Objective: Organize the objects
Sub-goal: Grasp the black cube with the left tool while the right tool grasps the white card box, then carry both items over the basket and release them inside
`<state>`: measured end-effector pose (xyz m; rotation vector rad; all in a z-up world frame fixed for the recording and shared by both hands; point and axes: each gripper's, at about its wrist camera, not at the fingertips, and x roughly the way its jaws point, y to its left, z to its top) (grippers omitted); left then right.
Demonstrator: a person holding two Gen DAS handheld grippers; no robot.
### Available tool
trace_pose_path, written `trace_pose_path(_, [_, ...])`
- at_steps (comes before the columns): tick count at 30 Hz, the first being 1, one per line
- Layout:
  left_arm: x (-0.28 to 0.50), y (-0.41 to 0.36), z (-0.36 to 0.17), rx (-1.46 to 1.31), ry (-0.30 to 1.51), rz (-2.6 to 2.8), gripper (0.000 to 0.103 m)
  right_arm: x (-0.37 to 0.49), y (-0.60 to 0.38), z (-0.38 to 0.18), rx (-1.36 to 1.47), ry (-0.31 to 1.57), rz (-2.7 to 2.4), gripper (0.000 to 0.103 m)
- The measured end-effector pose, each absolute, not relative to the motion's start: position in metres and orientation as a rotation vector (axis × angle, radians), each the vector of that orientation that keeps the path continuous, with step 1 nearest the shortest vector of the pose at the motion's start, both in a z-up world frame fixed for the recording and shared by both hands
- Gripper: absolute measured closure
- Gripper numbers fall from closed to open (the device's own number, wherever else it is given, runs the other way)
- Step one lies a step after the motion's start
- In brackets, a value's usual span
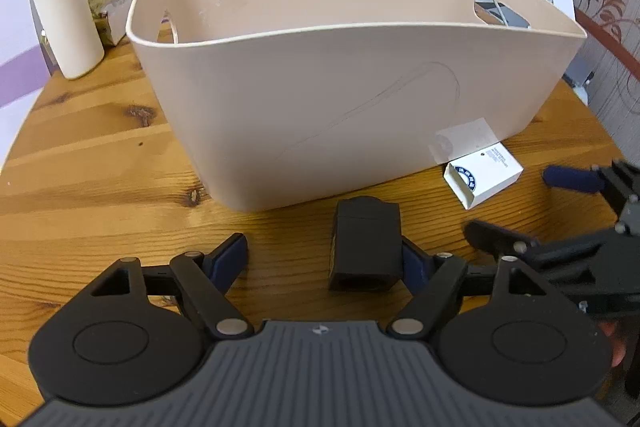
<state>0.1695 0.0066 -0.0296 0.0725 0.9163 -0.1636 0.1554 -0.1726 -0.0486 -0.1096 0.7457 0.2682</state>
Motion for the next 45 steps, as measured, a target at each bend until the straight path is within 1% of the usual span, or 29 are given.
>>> trace_pose_path(2, [0.169, 0.006, -0.030, 0.092, 0.902, -0.164, 0.032, 0.156, -0.170, -0.049, -0.106, 0.729, 0.263, 0.006])
trace_pose_path(4, [0.170, 0.007, -0.029, 0.090, 0.904, -0.166, 0.034, 0.158, -0.169, -0.048, -0.102, 0.716, 0.257, 0.018])
trace_pose_path(5, [0.170, 0.007, -0.029, 0.091, 0.903, -0.170, 0.041, 0.158, -0.168, -0.047, -0.100, 0.711, 0.254, 0.022])
trace_pose_path(6, [0.170, 0.008, -0.028, 0.093, 0.897, -0.174, 0.045, 0.158, -0.168, -0.046, -0.097, 0.707, 0.253, 0.032])
trace_pose_path(7, [0.170, 0.009, -0.027, 0.092, 0.895, -0.179, 0.055, 0.158, -0.167, -0.045, -0.094, 0.703, 0.253, 0.045])
trace_pose_path(8, [0.170, 0.010, -0.027, 0.089, 0.897, -0.184, 0.066, 0.157, -0.167, -0.044, -0.094, 0.702, 0.251, 0.048])
trace_pose_path(9, [0.170, 0.011, -0.026, 0.084, 0.900, -0.188, 0.069, 0.156, -0.166, -0.044, -0.098, 0.702, 0.247, 0.048])
trace_pose_path(15, [0.163, 0.015, -0.025, 0.078, 0.906, -0.201, 0.069, 0.144, -0.166, -0.038, -0.116, 0.696, 0.240, 0.048])
trace_pose_path(20, [0.149, 0.017, -0.015, 0.074, 0.879, -0.210, 0.069, 0.124, -0.171, -0.015, -0.117, 0.644, 0.238, 0.048])
trace_pose_path(32, [0.122, 0.024, 0.054, 0.045, 0.716, -0.244, 0.069, 0.095, -0.175, 0.058, -0.128, 0.454, 0.254, 0.048])
trace_pose_path(40, [0.134, 0.025, 0.087, 0.036, 0.636, -0.221, 0.069, 0.116, -0.170, 0.084, -0.118, 0.387, 0.228, 0.048])
trace_pose_path(45, [0.158, 0.020, 0.094, 0.032, 0.621, -0.195, 0.069, 0.142, -0.165, 0.083, -0.104, 0.398, 0.196, 0.048])
